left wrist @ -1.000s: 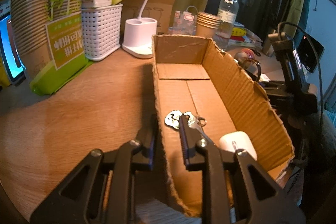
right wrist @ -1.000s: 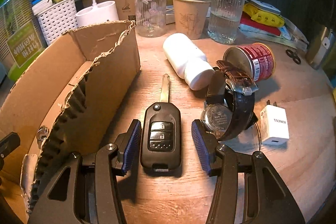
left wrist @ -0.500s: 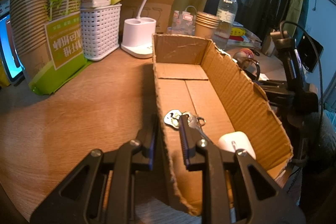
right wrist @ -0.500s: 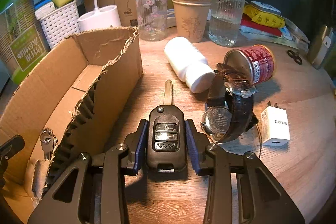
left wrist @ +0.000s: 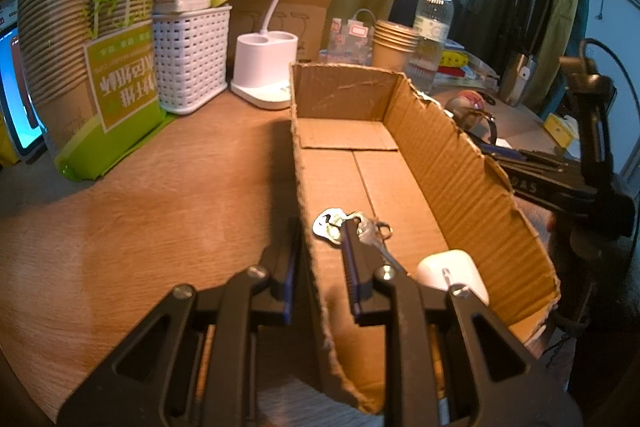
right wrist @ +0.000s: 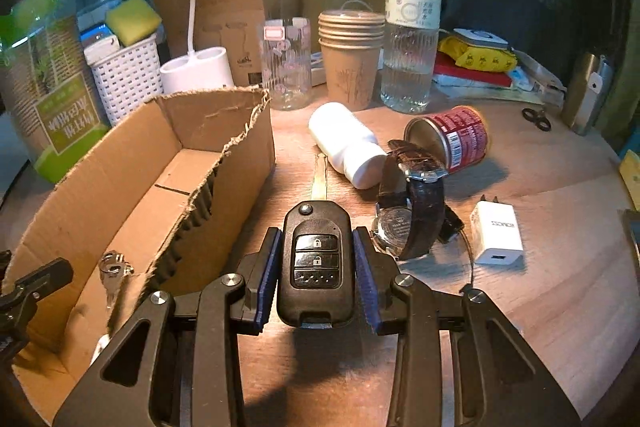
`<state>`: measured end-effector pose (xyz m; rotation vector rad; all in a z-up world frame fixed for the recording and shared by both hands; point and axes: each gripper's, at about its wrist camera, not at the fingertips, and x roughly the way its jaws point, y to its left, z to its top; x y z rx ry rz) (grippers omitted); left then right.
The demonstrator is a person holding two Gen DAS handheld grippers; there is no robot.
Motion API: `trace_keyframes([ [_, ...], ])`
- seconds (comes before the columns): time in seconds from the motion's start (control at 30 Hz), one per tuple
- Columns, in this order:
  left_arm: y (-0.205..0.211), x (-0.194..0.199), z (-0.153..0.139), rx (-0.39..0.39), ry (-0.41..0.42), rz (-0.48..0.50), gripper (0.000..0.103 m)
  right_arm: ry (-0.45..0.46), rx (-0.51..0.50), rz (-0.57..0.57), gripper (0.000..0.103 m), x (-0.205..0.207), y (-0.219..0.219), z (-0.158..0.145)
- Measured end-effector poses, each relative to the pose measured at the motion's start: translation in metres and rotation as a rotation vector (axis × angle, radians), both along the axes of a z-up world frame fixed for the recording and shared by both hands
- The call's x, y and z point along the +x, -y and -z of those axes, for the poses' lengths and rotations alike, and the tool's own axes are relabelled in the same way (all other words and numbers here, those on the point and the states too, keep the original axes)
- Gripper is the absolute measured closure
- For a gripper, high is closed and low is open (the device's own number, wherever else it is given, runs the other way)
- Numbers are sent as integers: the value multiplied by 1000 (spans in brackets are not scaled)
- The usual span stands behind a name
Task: Organize rigid objects
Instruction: 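Lift the car key fob with the right gripper toward the box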
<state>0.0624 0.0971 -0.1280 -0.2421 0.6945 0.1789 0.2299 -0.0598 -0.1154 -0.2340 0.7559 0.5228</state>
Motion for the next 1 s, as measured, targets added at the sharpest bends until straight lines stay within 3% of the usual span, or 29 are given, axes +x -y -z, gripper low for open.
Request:
trace_keyframes([
  [0.53,0,0,0,0,1,0,82,122,75,-30,65,-38,7,-57],
  [1.0,0,0,0,0,0,0,82,163,107,-153,65,-77,-19,-74],
])
